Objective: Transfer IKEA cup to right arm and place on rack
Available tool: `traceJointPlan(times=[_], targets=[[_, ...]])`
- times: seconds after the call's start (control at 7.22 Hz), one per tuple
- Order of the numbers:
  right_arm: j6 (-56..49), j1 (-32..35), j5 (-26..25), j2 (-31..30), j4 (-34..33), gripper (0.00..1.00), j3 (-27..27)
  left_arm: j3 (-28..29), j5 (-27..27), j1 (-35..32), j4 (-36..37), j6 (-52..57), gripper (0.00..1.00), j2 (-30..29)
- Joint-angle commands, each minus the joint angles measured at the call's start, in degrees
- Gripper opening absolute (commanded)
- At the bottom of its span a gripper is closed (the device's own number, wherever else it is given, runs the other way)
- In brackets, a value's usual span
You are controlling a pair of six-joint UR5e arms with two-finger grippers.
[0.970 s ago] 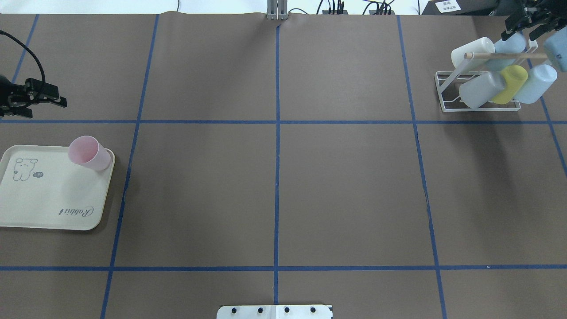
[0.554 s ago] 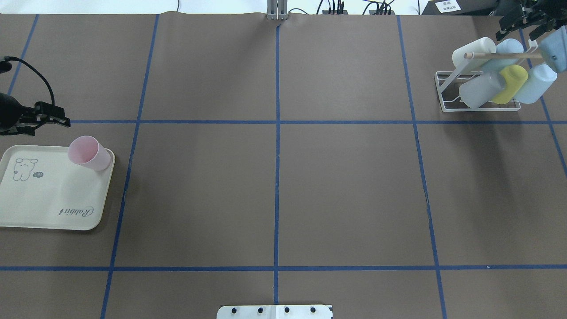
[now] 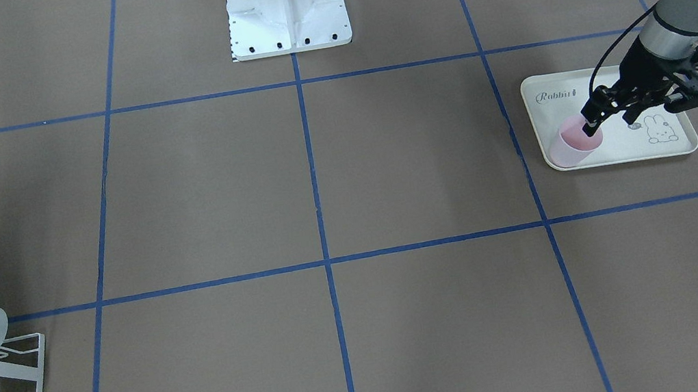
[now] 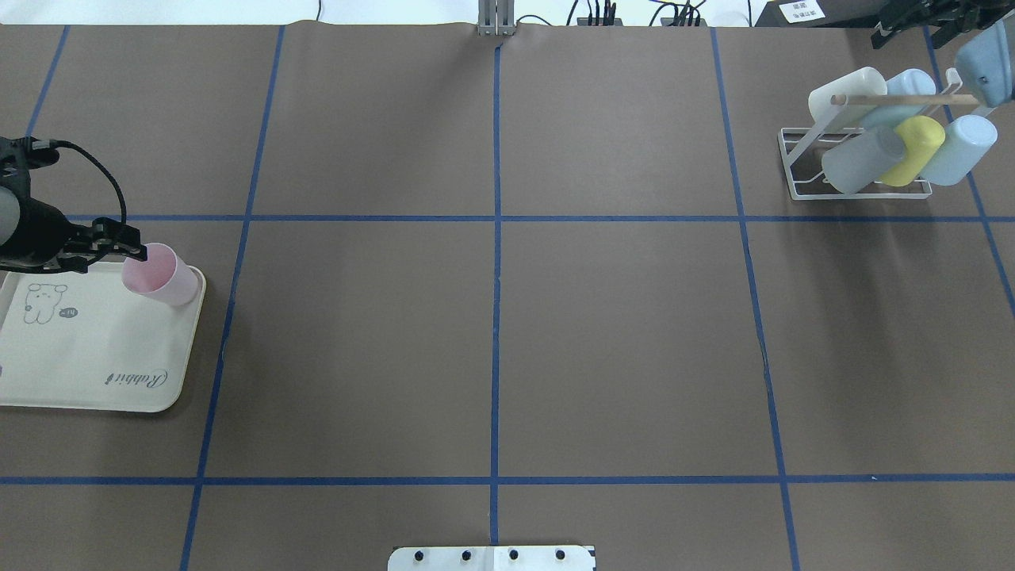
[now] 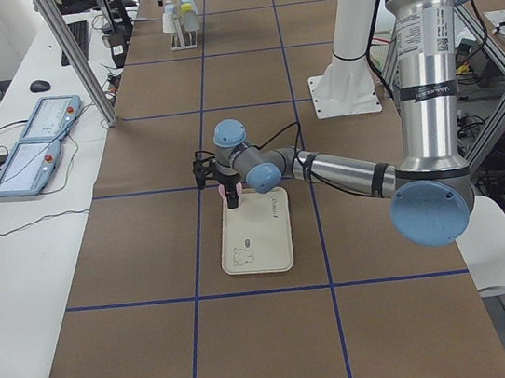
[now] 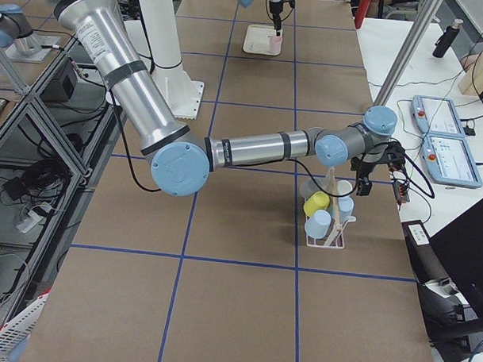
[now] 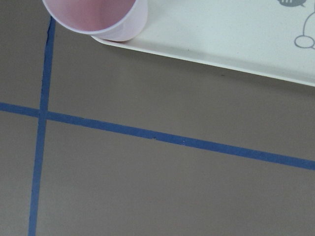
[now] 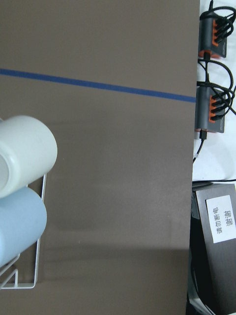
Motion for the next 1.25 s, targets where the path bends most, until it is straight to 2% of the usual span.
traceJointPlan(times=[0.0, 0.28, 0.42, 0.55, 0.69, 0.83, 0.97, 1.11], targets=[[0.71, 0.45, 3.99, -0.39, -0.24, 0.98, 3.98, 0.56, 0.01, 1.29, 0.07, -0.06, 0.78, 0.11], [3.35, 0.54, 4.54, -2.15, -0.51, 0.98, 9.27, 1.43, 0.09, 1.91, 0.07, -0.15, 0.61, 0.02], [4.4, 0.45, 4.54, -2.94, -0.51, 0.98, 11.29, 1.44, 0.01, 2.35, 0.07, -0.15, 0.46, -0.06], [8.15, 0.45, 4.63, -3.47, -0.07, 0.98, 13.13, 1.53, 0.01, 2.61, 0.07, -0.15, 0.26, -0.15], [11.67, 0.27, 4.89, -4.69, -0.07, 0.98, 16.37, 1.44, -0.08, 2.61, 0.07, -0.15, 0.0, -0.24], [13.97, -0.86, 4.89, -6.44, 0.02, 0.98, 19.62, 1.53, -0.17, 2.53, 0.24, -0.07, 0.0, -0.42], [14.69, -1.3, 4.8, -6.9, 0.02, 0.98, 20.61, 0.13, -0.78, 2.26, 1.46, 0.11, 0.0, -0.5], [14.78, -1.83, 4.72, -6.99, 0.02, 0.98, 21.58, -3.01, -4.27, 0.7, 1.56, 0.11, 0.0, 0.02]])
